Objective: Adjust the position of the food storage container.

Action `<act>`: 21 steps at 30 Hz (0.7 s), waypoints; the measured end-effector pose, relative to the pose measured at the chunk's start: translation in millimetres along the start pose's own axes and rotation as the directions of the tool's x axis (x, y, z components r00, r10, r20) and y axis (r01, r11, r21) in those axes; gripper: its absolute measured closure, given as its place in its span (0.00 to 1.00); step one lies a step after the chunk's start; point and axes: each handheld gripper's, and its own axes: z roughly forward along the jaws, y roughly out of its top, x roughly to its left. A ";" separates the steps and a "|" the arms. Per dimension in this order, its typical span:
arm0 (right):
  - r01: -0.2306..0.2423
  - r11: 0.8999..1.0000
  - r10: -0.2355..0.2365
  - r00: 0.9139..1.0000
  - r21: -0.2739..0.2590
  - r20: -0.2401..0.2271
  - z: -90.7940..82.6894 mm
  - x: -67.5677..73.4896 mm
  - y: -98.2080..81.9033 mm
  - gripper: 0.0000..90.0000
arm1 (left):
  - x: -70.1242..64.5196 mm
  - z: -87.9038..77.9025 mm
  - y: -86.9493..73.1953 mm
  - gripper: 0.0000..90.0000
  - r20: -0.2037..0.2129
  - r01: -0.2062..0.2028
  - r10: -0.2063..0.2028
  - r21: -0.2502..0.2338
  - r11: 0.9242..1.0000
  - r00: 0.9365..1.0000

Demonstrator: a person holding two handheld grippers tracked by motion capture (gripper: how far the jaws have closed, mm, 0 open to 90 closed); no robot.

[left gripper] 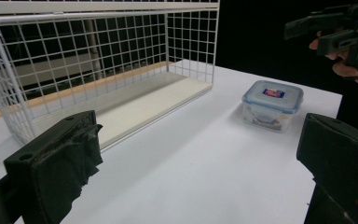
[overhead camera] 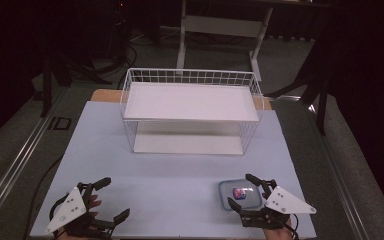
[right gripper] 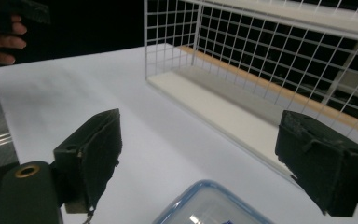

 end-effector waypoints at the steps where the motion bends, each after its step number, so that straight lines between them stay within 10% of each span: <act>1: -0.003 1.000 0.003 1.000 -0.004 -0.009 -0.1 0.0 0.8 0.16 | 0.2 -0.2 -0.2 0.00 0.001 0.002 -0.002 0.000 1.000 1.000; 21: -0.046 0.998 0.044 0.998 -0.049 -0.049 -8.6 -9.5 32.5 0.16 | -7.0 7.5 1.3 0.00 0.013 -0.016 0.016 0.018 1.000 1.000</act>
